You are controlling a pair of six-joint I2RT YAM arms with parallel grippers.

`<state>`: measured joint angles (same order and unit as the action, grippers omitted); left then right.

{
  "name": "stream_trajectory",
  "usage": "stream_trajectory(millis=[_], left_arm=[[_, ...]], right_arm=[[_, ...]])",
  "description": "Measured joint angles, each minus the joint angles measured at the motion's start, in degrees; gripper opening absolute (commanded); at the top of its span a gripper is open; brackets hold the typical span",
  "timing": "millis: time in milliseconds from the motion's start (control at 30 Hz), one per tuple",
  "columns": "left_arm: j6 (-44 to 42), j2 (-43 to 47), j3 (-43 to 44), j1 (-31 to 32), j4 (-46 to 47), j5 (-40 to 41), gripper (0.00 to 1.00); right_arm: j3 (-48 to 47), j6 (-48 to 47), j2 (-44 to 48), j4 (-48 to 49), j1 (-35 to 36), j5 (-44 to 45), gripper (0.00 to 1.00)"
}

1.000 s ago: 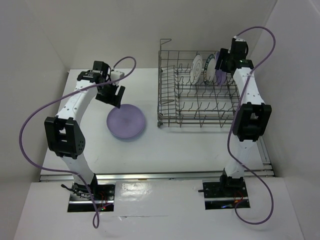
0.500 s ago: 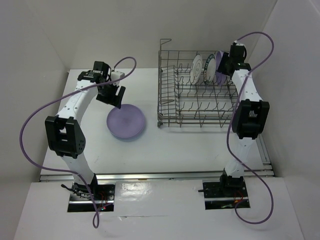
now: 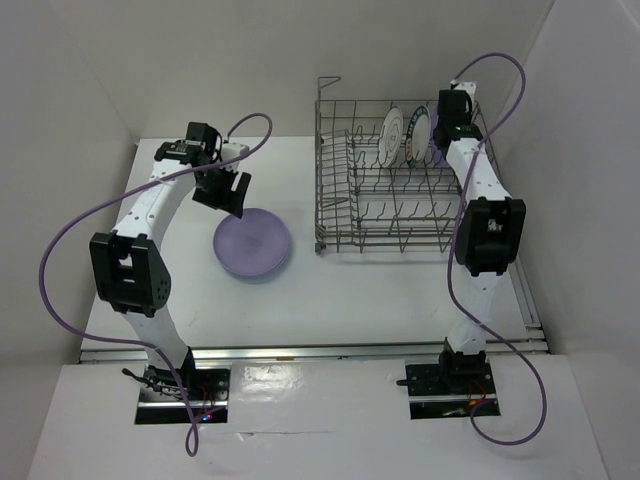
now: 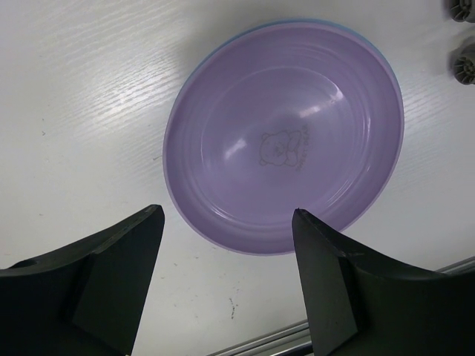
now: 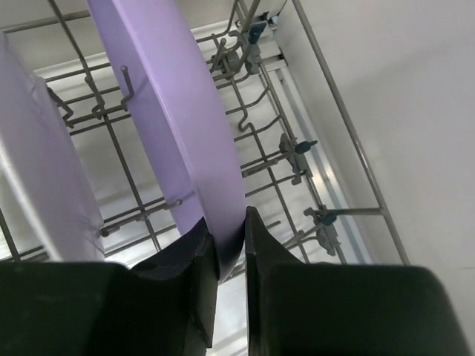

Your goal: Unload the plates from the dish rack

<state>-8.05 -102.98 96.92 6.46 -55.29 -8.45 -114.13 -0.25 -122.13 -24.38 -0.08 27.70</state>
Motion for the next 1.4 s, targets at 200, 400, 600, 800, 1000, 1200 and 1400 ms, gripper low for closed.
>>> stream_trajectory(millis=[200,400,600,800,1000,1200,1400], left_arm=[[0.74,0.13,0.0,0.0,0.0,-1.16,0.83],[0.85,1.66,-0.59,0.0,0.0,-1.95,0.83],[0.9,2.82,-0.59,0.0,0.04,-2.54,0.83],[0.92,3.48,-0.66,0.0,0.04,-2.84,0.83],[0.85,6.73,-0.59,-0.02,0.04,-7.56,0.86],[2.36,14.32,-1.4,-1.07,4.9,-21.64,0.95],[5.95,22.6,-3.89,-1.92,12.04,-30.49,1.0]], right_arm=[[1.49,-4.94,1.9,1.99,2.49,6.38,0.0],[8.76,-13.9,6.91,10.27,4.46,13.14,0.0],[7.23,-19.47,13.31,19.8,4.42,16.35,0.0],[6.12,-20.11,17.22,22.36,5.01,17.81,0.0],[6.93,-10.01,25.86,13.09,11.58,7.91,0.0],[15.67,8.15,37.33,9.35,16.46,-23.54,0.0],[29.59,18.75,38.56,11.78,18.6,-43.41,0.0]])
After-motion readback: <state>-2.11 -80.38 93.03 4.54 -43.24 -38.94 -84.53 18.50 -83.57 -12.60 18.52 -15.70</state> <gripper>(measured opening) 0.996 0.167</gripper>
